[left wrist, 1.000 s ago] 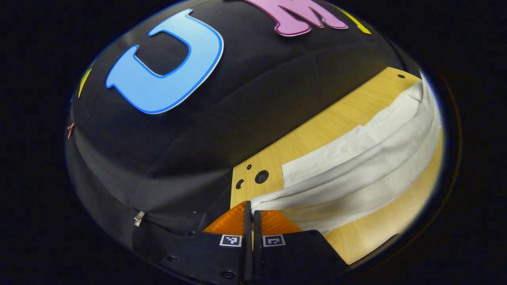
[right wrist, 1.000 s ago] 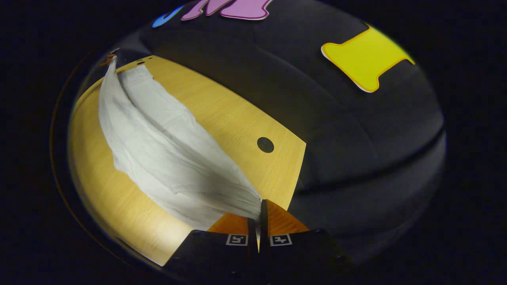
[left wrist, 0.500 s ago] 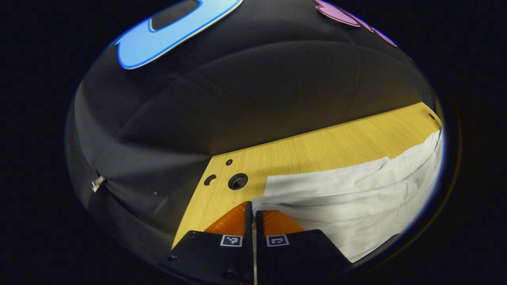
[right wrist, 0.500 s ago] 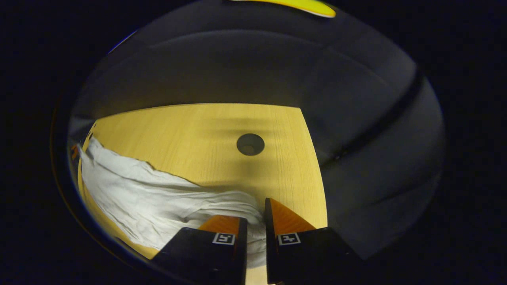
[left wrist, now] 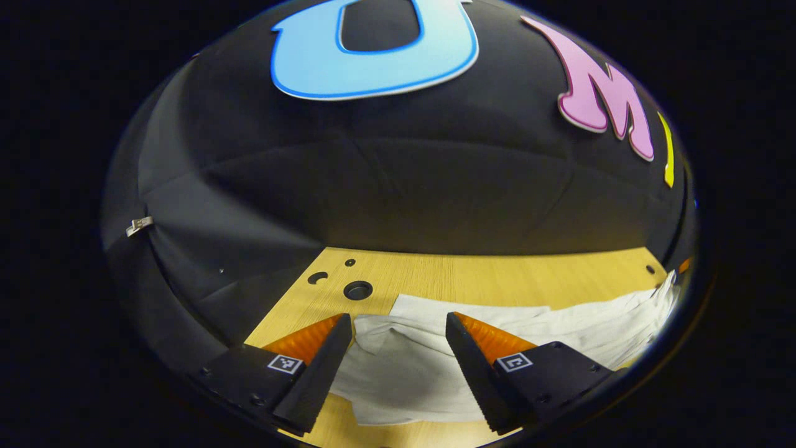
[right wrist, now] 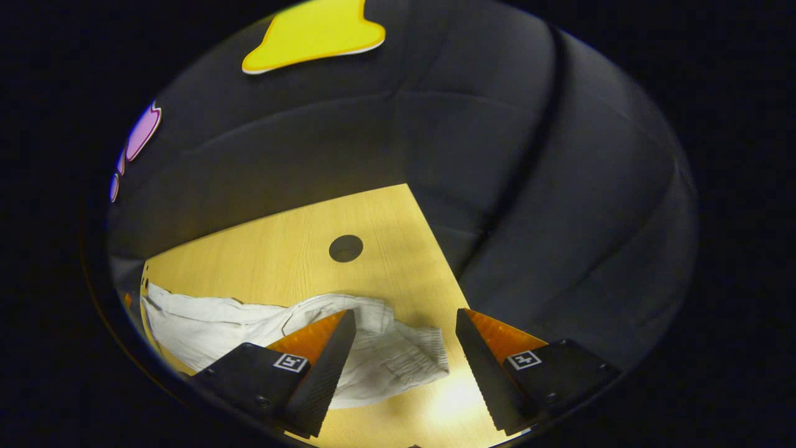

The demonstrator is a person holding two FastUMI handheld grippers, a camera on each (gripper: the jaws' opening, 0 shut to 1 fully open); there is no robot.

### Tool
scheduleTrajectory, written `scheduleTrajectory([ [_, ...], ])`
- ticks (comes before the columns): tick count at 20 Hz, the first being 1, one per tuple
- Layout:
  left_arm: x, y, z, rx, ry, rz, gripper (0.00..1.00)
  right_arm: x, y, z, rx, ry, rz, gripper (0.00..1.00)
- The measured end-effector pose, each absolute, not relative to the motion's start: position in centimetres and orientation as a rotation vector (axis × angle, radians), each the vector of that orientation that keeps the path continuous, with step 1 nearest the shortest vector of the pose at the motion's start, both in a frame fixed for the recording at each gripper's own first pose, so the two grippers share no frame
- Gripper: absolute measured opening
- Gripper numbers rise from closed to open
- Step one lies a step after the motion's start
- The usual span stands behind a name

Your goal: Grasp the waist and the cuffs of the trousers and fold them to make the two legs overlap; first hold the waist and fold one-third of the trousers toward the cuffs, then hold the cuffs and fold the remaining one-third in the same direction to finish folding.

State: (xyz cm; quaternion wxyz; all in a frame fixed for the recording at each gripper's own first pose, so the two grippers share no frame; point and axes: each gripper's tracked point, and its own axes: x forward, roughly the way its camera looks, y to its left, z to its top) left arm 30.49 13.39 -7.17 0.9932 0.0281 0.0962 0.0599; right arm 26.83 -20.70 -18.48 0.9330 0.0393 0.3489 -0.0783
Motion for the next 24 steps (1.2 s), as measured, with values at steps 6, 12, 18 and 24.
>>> scheduleTrajectory([
  [6,24.1,13.4,-4.0,0.042,0.145,0.144,0.97,23.9,-21.7,-19.9,0.184,0.628,-0.234,0.99],
  [12,17.0,12.0,-3.2,-0.022,0.165,0.184,0.97,23.3,-21.7,-24.8,0.303,0.647,-0.323,0.99],
  [18,13.2,9.2,-4.8,-0.158,0.172,0.192,0.96,23.9,-21.0,-26.9,0.285,0.636,-0.312,0.99],
  [24,12.1,5.3,-9.8,-0.241,0.284,0.154,0.96,24.1,-20.5,-27.4,0.241,0.640,-0.326,0.89],
])
